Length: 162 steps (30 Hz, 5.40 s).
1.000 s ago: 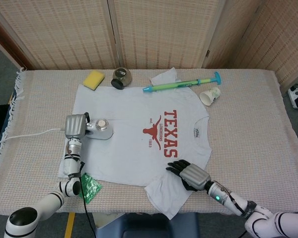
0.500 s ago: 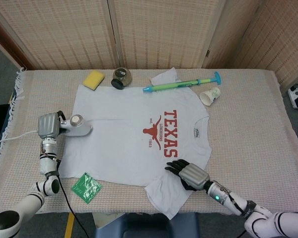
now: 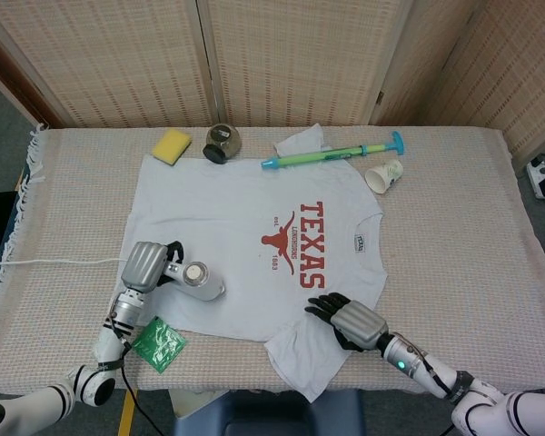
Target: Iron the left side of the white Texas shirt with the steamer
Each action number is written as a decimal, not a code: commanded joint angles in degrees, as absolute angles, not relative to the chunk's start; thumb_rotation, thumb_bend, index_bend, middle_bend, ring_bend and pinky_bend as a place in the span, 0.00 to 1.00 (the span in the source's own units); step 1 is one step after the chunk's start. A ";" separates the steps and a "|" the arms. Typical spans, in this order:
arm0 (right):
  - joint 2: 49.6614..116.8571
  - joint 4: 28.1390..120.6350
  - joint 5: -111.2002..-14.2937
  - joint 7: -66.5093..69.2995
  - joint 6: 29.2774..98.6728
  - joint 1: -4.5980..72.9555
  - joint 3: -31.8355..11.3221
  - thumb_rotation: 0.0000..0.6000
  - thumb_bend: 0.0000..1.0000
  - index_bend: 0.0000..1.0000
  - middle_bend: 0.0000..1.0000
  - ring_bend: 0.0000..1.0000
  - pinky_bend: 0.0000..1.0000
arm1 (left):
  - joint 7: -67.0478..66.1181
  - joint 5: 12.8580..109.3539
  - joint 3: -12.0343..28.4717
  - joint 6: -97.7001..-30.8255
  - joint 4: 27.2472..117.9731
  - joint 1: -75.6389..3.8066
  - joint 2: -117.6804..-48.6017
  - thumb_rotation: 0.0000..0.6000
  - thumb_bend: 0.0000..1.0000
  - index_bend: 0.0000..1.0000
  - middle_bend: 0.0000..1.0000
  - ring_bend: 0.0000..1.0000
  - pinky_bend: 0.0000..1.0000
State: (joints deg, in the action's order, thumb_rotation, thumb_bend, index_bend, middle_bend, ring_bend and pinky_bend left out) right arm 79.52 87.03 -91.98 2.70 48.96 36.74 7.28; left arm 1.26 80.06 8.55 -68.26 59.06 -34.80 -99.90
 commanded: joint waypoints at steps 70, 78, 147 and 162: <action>78.65 86.46 -92.14 3.33 50.68 35.33 7.67 0.91 1.00 0.00 0.00 0.00 0.06 | -3.30 75.85 13.58 -63.38 36.22 -42.21 -114.49 1.00 0.95 0.80 0.95 0.92 0.80; 78.95 86.27 -92.19 3.48 50.20 35.47 7.66 0.91 1.00 0.00 0.01 0.00 0.06 | 0.84 72.68 15.63 -60.39 29.88 -41.14 -113.61 1.00 0.95 0.80 0.95 0.92 0.80; 58.24 98.62 -97.36 -0.27 77.11 18.68 4.80 0.84 0.04 0.00 0.01 0.00 0.06 | -8.06 64.56 16.53 -52.35 49.49 -28.25 -87.15 1.00 0.00 0.00 0.00 0.00 0.00; 59.76 93.51 -91.14 3.35 76.33 15.66 3.34 1.00 0.37 0.00 0.13 0.02 0.12 | -7.73 69.80 14.00 -68.00 73.61 -20.90 -76.73 1.00 0.22 0.37 0.35 0.30 0.34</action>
State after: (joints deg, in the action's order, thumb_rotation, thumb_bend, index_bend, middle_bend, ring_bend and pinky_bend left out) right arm 59.28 94.29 -91.65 2.25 76.14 16.13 3.68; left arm -7.66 67.83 14.91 -65.38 71.69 -22.29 -77.84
